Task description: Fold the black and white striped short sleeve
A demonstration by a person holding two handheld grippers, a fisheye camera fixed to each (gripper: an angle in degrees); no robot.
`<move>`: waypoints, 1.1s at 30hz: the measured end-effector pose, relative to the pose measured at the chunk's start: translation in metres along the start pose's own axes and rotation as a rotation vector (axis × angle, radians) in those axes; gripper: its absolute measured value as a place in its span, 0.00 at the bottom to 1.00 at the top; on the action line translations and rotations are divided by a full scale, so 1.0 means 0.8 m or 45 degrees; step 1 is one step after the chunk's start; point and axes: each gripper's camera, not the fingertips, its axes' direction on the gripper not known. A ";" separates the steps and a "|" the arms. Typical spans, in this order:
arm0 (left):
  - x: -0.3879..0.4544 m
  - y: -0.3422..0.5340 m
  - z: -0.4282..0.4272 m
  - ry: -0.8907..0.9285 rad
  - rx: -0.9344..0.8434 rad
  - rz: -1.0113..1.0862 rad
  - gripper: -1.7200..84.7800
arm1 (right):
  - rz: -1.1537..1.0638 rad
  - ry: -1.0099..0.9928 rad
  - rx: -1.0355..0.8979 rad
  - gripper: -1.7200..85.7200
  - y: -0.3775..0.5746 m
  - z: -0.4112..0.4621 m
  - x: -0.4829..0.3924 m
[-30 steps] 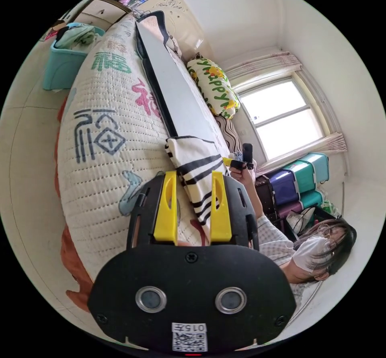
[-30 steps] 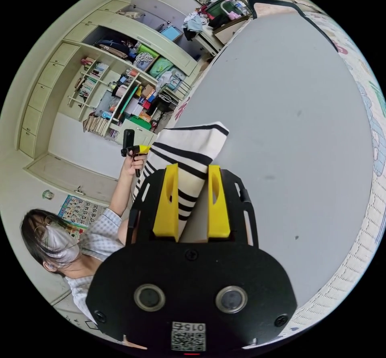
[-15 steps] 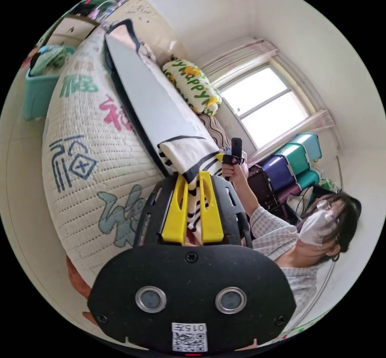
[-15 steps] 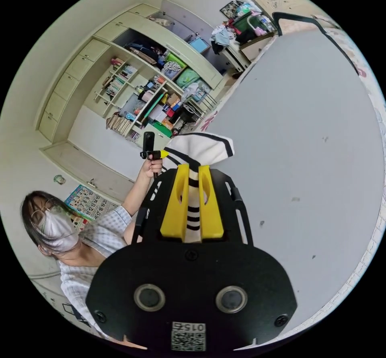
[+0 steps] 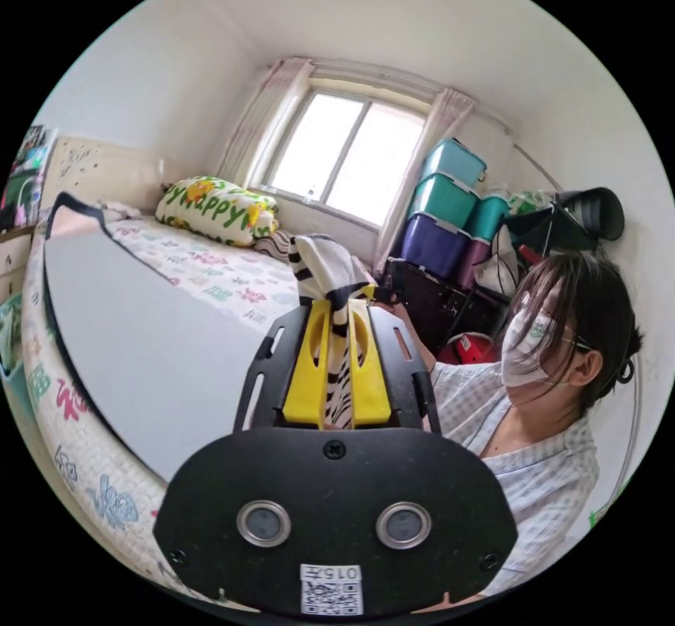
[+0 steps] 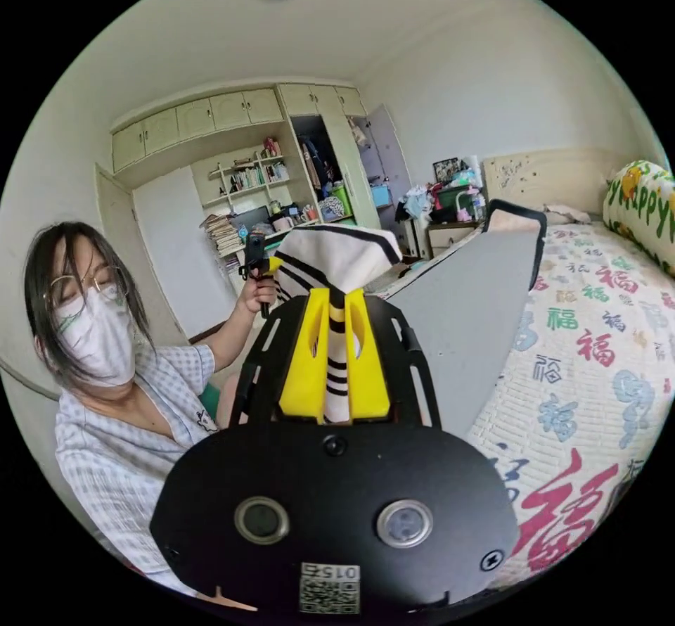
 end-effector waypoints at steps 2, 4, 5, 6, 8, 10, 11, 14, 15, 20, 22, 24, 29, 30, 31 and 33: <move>0.022 -0.011 0.039 0.072 0.002 0.058 0.06 | -0.034 0.081 0.078 0.07 0.009 -0.054 -0.024; 0.037 -0.021 0.082 0.149 0.009 0.088 0.05 | -0.078 0.194 0.135 0.07 0.018 -0.105 -0.049; 0.044 -0.028 0.113 0.197 0.011 0.101 0.05 | -0.109 0.288 0.170 0.07 0.024 -0.137 -0.065; 0.049 -0.035 0.146 0.240 0.016 0.107 0.05 | -0.131 0.379 0.193 0.07 0.028 -0.165 -0.078; 0.052 -0.044 0.198 0.310 0.027 0.099 0.05 | -0.154 0.512 0.217 0.07 0.032 -0.203 -0.093; 0.051 -0.053 0.253 0.389 0.033 0.083 0.05 | -0.154 0.629 0.234 0.07 0.032 -0.238 -0.099; 0.046 -0.057 0.290 0.437 0.037 0.057 0.06 | -0.150 0.708 0.240 0.07 0.030 -0.259 -0.098; 0.021 -0.065 0.385 0.518 0.027 -0.036 0.06 | -0.102 0.913 0.218 0.06 0.015 -0.292 -0.068; 0.005 -0.065 0.423 0.520 0.018 -0.081 0.06 | -0.069 0.980 0.182 0.06 0.005 -0.296 -0.043; -0.112 -0.037 0.569 0.316 -0.068 -0.380 0.06 | 0.279 1.133 -0.105 0.06 -0.013 -0.263 0.150; -0.166 -0.017 0.621 0.127 -0.179 -0.491 0.07 | 0.466 1.175 -0.235 0.06 -0.003 -0.230 0.236; -0.230 0.017 0.678 -0.035 -0.359 -0.659 0.07 | 0.629 1.226 -0.457 0.06 0.017 -0.174 0.320; -0.275 0.044 0.707 -0.035 -0.486 -0.642 0.07 | 0.492 1.451 -0.849 0.07 0.037 -0.084 0.374; -0.283 0.048 0.703 -0.037 -0.498 -0.645 0.07 | 0.493 1.452 -0.868 0.07 0.040 -0.080 0.377; -0.286 0.050 0.701 -0.045 -0.502 -0.649 0.07 | 0.494 1.447 -0.867 0.07 0.041 -0.080 0.377; -0.289 0.051 0.678 -0.115 -0.463 -0.615 0.07 | 0.483 1.396 -0.773 0.07 0.042 -0.102 0.359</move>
